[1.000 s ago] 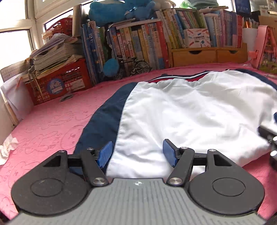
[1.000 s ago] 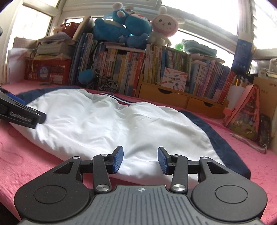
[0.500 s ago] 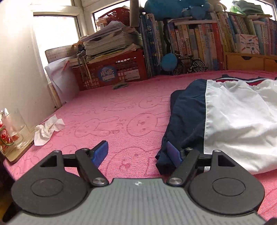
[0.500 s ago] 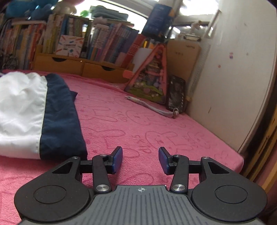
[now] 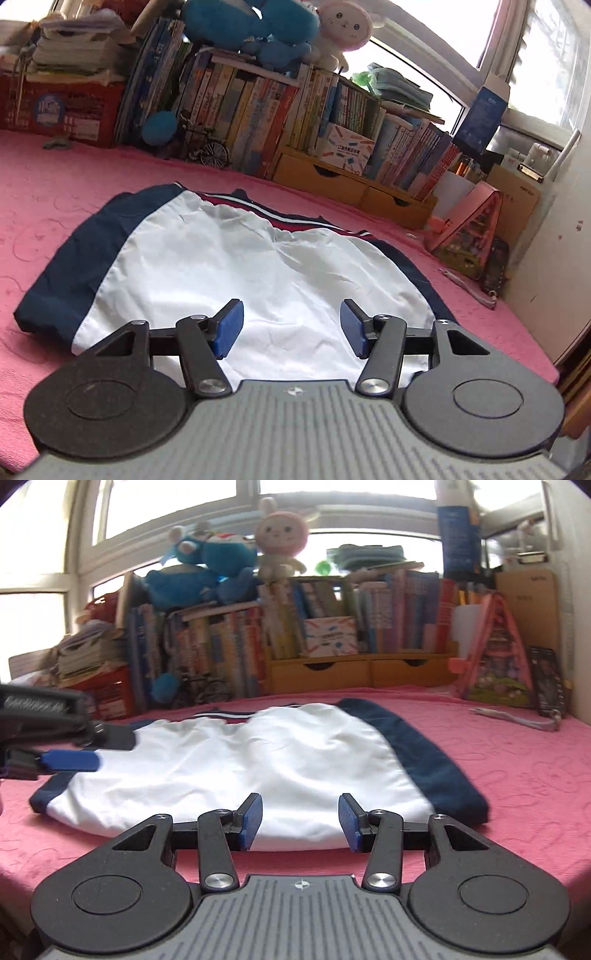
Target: Fold clothes
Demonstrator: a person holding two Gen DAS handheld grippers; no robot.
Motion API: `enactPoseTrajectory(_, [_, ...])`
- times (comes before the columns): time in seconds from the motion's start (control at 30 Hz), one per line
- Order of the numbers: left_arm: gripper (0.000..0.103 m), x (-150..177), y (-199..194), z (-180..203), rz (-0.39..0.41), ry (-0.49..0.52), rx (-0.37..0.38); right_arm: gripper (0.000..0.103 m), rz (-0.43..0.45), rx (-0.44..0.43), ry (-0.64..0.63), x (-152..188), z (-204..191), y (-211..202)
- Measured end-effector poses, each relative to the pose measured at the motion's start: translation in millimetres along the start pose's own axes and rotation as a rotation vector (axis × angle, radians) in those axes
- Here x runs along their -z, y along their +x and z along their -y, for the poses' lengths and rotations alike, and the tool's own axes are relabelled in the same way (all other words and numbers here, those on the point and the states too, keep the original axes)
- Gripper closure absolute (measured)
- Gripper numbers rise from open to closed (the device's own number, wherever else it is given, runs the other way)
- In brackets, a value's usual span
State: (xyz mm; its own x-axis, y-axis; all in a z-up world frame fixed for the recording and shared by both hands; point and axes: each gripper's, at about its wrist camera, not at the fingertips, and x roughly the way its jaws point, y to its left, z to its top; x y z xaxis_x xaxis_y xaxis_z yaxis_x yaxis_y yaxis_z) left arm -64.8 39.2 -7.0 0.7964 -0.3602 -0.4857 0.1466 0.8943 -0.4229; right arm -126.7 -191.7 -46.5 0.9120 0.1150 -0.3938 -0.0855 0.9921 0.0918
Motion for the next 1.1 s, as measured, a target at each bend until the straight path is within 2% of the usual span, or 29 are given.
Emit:
enactPoseTrajectory(0.07, [0.048,-13,6,-6,-0.066,-0.023,0.035,0.059,-0.005,-0.06,-0.036,0,-29,10])
enactPoseTrajectory(0.2, [0.048,-19,19,7,-0.176,0.075,0.018,0.064,-0.059,-0.07,-0.062,4,-65,32])
enactPoseTrajectory(0.43, [0.054,-4,58,31,-0.374,0.177,0.016,0.067,-0.084,-0.02,-0.033,7,-71,42])
enactPoseTrajectory(0.5, [0.064,-2,72,34,-0.431,0.197,-0.004,0.067,-0.075,-0.011,-0.037,11,-74,40])
enactPoseTrajectory(0.53, [0.065,-1,79,35,-0.459,0.208,-0.016,0.067,-0.071,-0.009,-0.039,12,-74,39])
enactPoseTrajectory(0.63, [0.069,-2,88,43,-0.476,0.273,-0.049,0.067,-0.063,-0.006,-0.039,14,-76,39])
enactPoseTrajectory(0.8, [0.07,-8,106,54,-0.48,0.31,-0.089,0.067,-0.077,0.006,-0.044,12,-79,39])
enactPoseTrajectory(0.97, [0.071,-23,133,58,-0.512,0.269,-0.128,0.067,-0.149,0.008,-0.034,-1,-81,45])
enactPoseTrajectory(1.07, [0.077,-35,147,51,-0.517,0.203,-0.143,0.067,-0.145,0.007,-0.038,0,-82,44])
enactPoseTrajectory(1.1, [0.083,-38,153,47,-0.513,0.178,-0.15,0.067,-0.144,0.005,-0.037,1,-82,43])
